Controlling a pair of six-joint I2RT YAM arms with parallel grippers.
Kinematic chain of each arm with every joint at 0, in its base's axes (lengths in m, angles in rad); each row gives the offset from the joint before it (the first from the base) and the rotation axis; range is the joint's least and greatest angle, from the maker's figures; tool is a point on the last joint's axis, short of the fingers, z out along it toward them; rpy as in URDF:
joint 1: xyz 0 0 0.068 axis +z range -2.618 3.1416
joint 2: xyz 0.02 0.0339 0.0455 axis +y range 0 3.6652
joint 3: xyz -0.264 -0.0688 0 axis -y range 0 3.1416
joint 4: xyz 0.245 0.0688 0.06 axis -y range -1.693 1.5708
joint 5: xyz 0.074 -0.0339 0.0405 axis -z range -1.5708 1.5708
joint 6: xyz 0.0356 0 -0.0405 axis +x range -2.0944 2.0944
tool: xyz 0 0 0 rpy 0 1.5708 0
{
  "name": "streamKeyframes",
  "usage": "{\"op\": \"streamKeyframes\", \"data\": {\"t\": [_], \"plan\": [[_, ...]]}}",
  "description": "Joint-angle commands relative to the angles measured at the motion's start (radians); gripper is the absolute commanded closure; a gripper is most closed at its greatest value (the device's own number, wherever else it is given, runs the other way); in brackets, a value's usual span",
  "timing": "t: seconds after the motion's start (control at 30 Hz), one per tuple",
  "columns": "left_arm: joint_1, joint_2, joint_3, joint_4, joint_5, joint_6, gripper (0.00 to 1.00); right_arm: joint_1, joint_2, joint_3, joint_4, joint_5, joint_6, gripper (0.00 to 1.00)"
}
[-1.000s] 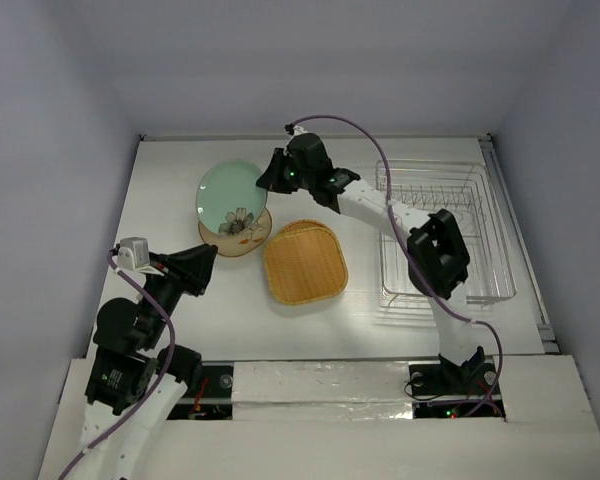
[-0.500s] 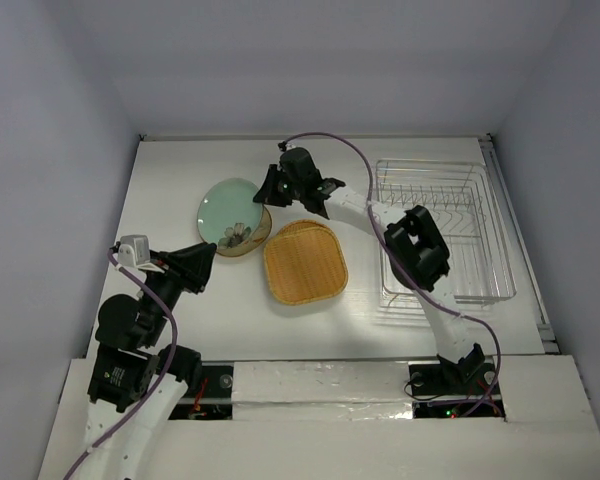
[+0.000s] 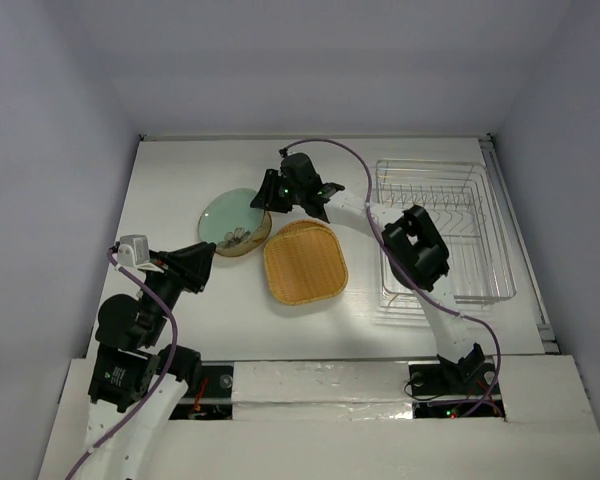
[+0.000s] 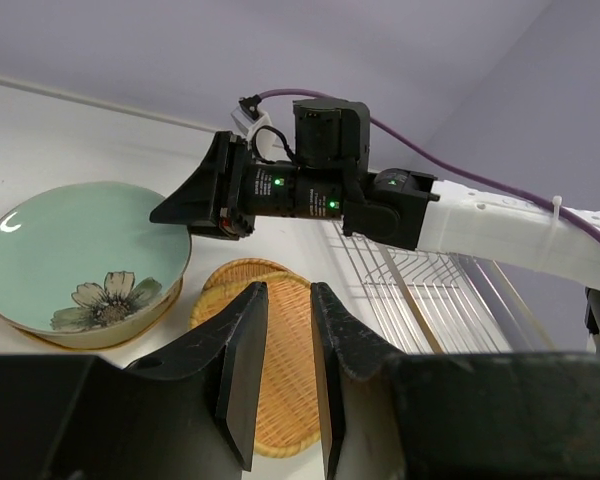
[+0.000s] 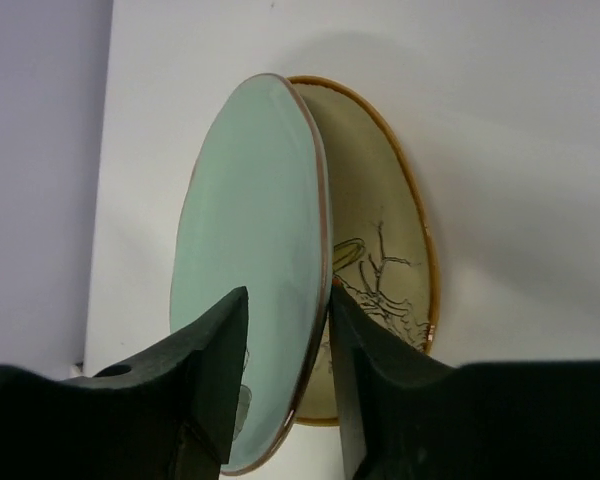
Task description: Unload the plates from the dish rack
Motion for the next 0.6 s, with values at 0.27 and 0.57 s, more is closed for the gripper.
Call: {"op": "streamKeyframes", "data": {"t": [0.27,0.57], "plan": [[0.017,0.007,-0.002,0.056,0.017,0.001,0.78,0.017,0.014,0.129,-0.177,0.086,-0.117,0.32],[0.017,0.007,-0.002,0.056,0.018,0.003,0.78,0.026,0.066,0.243,-0.322,0.173,-0.175,0.23]]}}
